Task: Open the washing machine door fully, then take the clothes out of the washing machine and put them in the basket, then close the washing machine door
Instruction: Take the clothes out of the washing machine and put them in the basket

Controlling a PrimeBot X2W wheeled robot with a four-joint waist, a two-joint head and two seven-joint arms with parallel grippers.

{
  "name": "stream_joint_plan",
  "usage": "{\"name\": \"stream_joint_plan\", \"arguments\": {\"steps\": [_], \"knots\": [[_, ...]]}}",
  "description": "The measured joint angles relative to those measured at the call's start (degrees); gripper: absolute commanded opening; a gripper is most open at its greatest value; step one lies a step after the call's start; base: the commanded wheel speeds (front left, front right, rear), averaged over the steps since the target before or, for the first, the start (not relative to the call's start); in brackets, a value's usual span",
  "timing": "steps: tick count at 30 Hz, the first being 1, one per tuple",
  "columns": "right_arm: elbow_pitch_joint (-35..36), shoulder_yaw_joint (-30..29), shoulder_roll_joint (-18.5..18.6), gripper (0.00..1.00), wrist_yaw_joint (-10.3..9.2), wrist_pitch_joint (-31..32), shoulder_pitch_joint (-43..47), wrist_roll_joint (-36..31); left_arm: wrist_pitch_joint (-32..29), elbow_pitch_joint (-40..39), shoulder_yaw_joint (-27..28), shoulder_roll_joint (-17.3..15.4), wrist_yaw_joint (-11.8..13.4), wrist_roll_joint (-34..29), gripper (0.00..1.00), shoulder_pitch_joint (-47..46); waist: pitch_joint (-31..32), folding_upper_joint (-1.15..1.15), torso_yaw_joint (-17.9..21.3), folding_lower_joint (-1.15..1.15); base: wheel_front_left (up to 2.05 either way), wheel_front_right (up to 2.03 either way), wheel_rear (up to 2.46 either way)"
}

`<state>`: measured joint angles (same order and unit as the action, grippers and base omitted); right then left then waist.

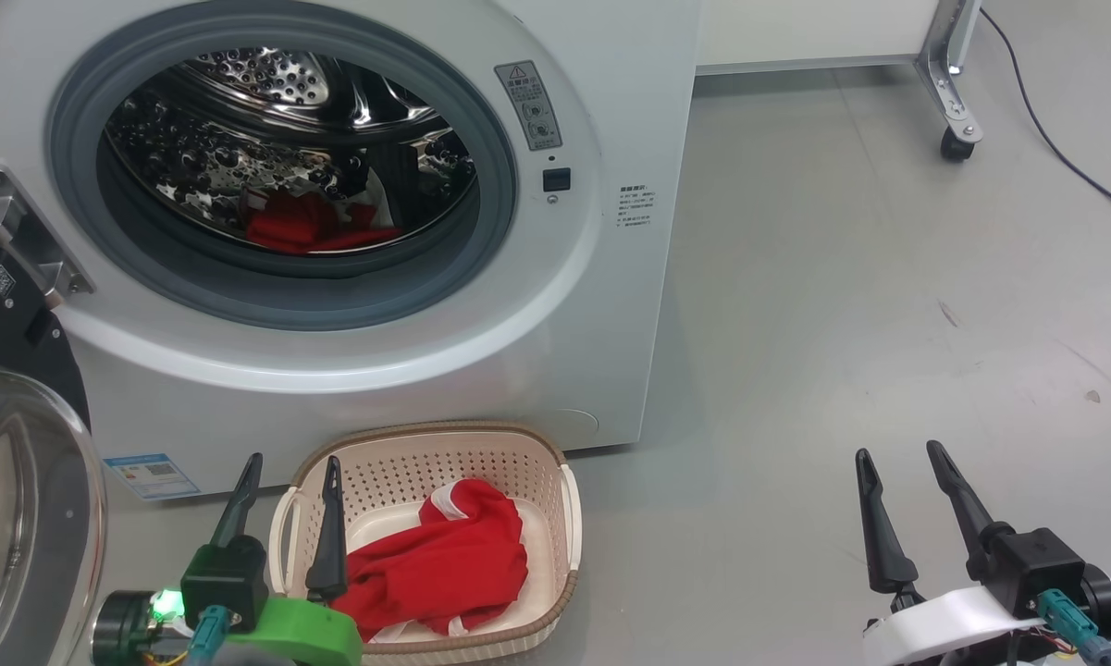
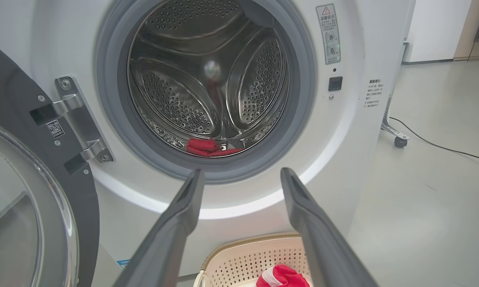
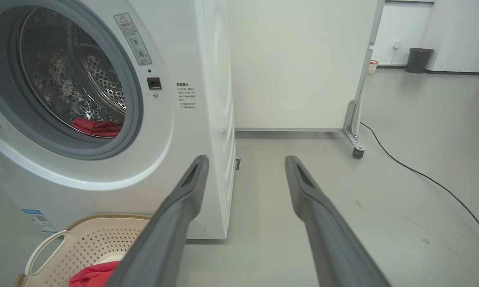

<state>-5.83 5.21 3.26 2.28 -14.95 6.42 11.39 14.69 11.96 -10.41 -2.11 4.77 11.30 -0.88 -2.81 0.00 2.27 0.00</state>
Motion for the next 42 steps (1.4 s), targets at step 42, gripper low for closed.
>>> {"name": "stream_joint_plan", "arguments": {"steps": [42], "knots": [[5.4,2.6,0.0,1.0,0.69,1.5,-4.3,0.8,-16.3,9.3,-0.4,-1.3,-2.1,4.8,1.0,-23.6,-15.6,0.0,4.4,0.0,0.0,0.0,0.0]]}}
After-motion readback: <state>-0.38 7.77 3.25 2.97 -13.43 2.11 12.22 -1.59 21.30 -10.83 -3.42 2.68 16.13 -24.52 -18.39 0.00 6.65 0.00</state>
